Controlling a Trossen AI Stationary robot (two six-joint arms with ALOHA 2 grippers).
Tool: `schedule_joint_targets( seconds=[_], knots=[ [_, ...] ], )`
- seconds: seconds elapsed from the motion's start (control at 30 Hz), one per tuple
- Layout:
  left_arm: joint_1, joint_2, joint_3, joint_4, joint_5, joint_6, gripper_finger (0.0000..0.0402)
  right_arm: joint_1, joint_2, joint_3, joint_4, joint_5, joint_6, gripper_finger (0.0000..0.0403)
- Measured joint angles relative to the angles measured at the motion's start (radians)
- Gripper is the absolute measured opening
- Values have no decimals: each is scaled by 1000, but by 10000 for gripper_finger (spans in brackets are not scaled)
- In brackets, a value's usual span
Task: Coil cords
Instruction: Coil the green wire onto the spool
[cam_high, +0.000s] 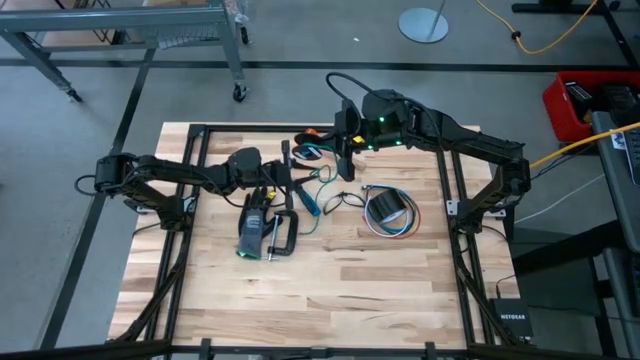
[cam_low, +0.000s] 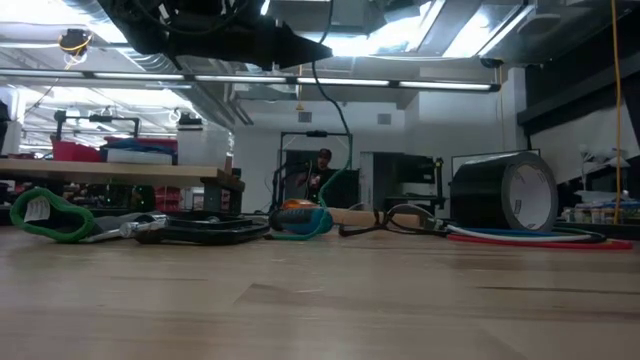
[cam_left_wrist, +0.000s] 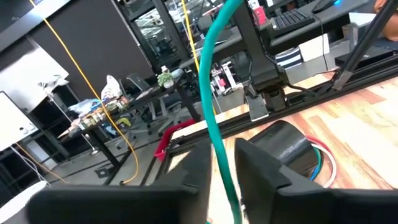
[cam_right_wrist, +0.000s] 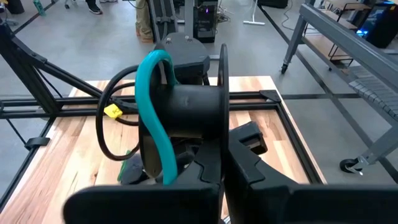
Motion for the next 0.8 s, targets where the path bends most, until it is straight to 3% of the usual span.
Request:
schedule_joint_targets(
  seconds=[0.17, 0.4, 0.8],
  knots=[
    [0, 0, 0, -4, -5, -35, 7, 0, -1, 0, -13, 0, 0, 1],
    [25, 0, 0, -97, -142, -150, 3, -2, -29, 23, -52, 10, -5, 1],
    [109, 0, 0, -135, -152, -237, 1, -74, -90, 32, -306, 63, 48, 1]
  ],
)
